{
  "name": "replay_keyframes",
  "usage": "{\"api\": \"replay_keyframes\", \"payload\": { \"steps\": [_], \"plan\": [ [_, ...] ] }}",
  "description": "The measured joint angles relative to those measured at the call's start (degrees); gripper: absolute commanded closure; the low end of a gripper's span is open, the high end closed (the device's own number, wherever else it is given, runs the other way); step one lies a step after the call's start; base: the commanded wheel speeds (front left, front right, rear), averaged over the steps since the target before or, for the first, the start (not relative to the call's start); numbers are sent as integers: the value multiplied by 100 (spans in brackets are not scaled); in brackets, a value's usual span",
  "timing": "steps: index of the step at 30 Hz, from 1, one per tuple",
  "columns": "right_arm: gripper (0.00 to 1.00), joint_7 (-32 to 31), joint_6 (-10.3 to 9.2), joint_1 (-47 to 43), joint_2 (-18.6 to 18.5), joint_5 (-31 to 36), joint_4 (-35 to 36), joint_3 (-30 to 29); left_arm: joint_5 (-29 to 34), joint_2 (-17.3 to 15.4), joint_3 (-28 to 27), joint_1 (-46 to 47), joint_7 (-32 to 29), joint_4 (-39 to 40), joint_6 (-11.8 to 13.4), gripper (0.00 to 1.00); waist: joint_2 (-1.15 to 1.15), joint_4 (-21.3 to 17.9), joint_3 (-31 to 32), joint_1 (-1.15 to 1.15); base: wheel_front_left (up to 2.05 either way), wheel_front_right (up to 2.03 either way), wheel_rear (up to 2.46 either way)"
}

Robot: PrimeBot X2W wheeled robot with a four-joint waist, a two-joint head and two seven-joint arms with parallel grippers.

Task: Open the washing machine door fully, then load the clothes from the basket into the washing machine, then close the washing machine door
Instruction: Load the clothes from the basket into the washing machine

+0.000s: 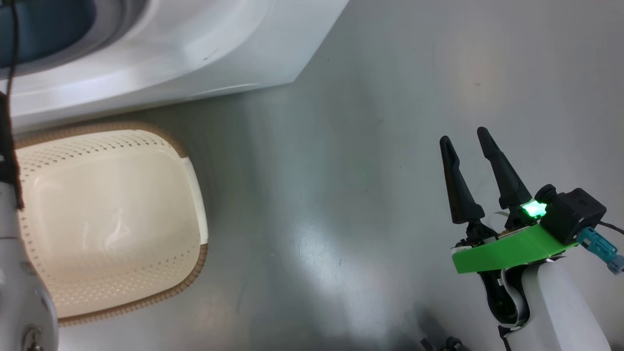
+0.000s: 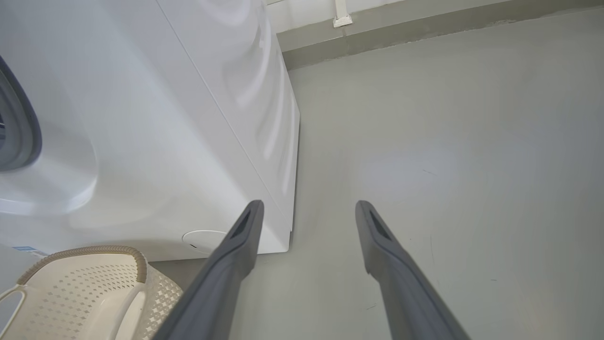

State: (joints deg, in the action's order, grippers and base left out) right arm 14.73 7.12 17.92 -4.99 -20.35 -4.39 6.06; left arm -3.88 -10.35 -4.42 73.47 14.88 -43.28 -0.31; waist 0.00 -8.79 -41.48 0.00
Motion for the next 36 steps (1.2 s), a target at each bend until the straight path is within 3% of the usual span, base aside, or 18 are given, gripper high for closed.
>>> {"api": "replay_keyframes", "payload": {
  "steps": [21,36],
  "plan": [
    [0,0,0,-59,-60,10,-223,-2,-158,300,-141,-1683,-1,558,-203,0,0,223,1037,0,0,0,0],
    [0,0,0,-381,-67,58,-393,178,-174,635,-494,-3743,-1,2181,-308,0,0,309,2016,0,0,0,0]
  ]
}}
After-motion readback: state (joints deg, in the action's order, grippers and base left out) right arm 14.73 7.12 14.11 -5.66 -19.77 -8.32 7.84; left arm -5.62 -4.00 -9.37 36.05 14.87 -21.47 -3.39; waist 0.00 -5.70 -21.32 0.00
